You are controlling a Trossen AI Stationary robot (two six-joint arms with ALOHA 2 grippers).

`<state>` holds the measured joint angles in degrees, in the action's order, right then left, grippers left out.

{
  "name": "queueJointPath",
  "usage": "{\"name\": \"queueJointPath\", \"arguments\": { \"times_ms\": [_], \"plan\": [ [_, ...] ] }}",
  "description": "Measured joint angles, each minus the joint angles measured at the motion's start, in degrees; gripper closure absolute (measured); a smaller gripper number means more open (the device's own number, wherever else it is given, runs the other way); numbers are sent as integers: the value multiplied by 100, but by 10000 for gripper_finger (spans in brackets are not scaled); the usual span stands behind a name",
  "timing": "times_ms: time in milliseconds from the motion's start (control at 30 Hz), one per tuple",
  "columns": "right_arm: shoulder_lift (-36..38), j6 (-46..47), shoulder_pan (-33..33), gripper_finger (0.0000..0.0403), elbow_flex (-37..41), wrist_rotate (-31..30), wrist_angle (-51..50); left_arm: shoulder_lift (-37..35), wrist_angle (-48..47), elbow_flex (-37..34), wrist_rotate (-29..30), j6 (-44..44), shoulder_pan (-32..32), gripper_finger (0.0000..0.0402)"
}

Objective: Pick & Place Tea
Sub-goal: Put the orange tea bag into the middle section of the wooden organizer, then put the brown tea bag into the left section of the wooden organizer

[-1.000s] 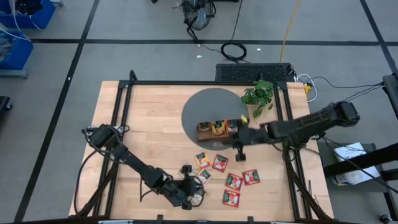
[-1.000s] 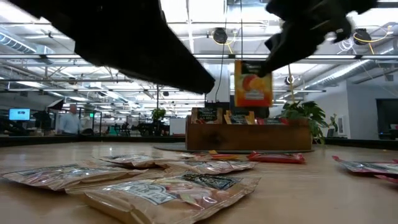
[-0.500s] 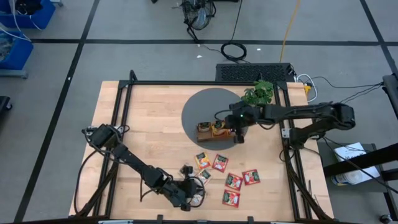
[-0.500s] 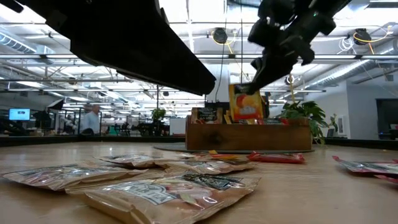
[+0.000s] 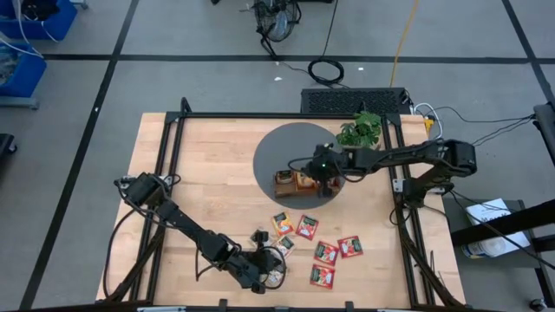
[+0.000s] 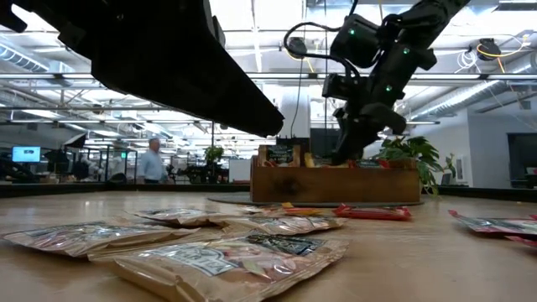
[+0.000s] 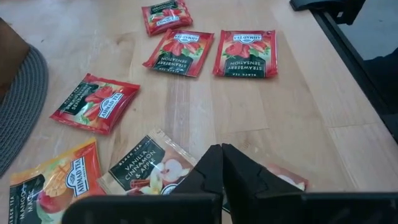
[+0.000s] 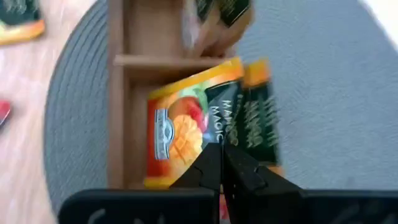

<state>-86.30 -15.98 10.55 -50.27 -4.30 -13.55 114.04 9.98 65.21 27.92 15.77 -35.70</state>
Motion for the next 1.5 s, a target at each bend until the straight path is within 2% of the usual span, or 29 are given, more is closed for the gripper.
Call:
{"name": "queueJointPath", "arguments": {
  "times_ms": [133, 567, 667, 867, 1000, 1167, 1267, 1400, 1500],
  "plan": [
    [55, 24, -13, 403, 16, -314, 115, 0, 1, 0, 0, 81, 0, 368],
    [17, 141, -50, 398, 146, -161, 189, 1, 9, 0, 0, 125, 0, 360],
    [20, 164, -51, 379, 163, -219, 193, 0, 9, 0, 0, 125, 0, 360],
    [195, 200, -52, 323, 169, -760, 169, 0, 15, 0, 1, 125, 0, 360],
    [533, 242, -176, 286, 169, -765, 151, 0, 9, 0, 2, 129, 0, 360],
    [1161, 363, -754, 260, 169, -738, 153, 0, -55, 0, 2, 261, 0, 360],
    [1428, 443, -1342, 258, 277, -426, 321, 0, -100, 0, 102, 443, 2, 360],
    [1466, 883, -2147, 264, 779, -139, 1119, 0, -139, 0, 340, 930, 11, 360],
    [1289, 1384, -2653, 269, 1340, -140, 2266, 0, -153, 0, 317, 1181, 11, 360]
  ]
}}
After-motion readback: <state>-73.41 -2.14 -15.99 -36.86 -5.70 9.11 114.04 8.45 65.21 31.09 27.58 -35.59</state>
